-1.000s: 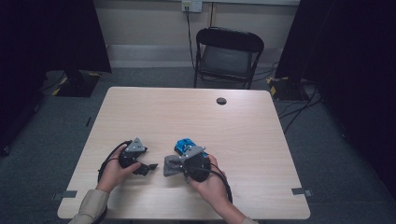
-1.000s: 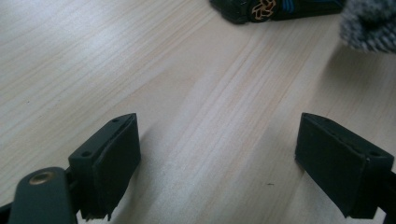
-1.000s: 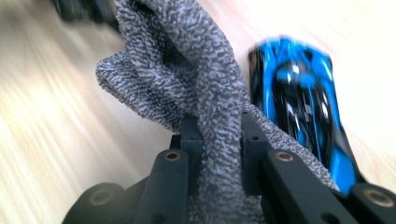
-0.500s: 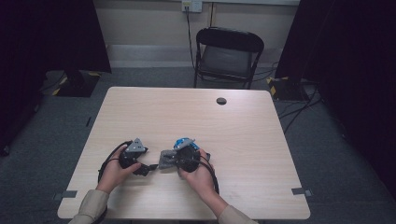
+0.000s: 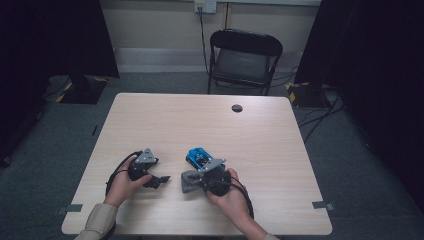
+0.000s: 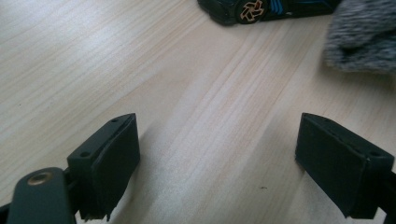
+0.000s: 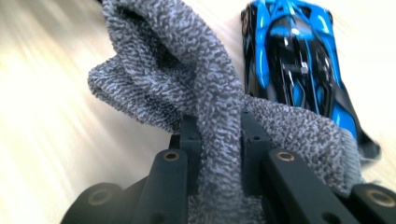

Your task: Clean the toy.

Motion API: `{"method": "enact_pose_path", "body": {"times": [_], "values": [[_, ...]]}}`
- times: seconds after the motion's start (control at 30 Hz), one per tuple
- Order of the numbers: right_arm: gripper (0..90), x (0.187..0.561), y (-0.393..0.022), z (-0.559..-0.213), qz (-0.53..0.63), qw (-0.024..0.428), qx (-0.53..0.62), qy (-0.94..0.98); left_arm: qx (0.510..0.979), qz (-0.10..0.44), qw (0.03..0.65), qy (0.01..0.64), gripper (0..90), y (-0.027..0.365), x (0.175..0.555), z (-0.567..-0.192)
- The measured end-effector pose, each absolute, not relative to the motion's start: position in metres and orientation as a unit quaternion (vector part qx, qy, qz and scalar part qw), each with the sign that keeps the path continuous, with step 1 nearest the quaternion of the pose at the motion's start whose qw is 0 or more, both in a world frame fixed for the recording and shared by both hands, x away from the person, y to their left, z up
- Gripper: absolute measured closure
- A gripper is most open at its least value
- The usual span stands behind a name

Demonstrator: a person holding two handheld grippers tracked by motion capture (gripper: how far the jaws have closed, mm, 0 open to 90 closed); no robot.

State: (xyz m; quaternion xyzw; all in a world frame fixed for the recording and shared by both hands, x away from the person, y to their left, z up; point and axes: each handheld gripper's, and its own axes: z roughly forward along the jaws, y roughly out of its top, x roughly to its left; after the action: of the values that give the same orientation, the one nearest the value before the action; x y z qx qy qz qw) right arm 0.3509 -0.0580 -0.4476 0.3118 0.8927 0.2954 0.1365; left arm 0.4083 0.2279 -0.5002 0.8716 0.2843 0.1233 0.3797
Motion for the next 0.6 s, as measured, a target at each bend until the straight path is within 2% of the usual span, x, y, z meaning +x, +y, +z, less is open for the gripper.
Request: {"method": "enact_pose_path", "body": {"times": [0.6], "values": [[76.2, 0.331, -0.136, -0.453, 0.292, 0.142, 0.351, 0.878, 0.874, 0.122, 0.378, 0.281, 11.4, 0.217, 0.408, -0.5]]}}
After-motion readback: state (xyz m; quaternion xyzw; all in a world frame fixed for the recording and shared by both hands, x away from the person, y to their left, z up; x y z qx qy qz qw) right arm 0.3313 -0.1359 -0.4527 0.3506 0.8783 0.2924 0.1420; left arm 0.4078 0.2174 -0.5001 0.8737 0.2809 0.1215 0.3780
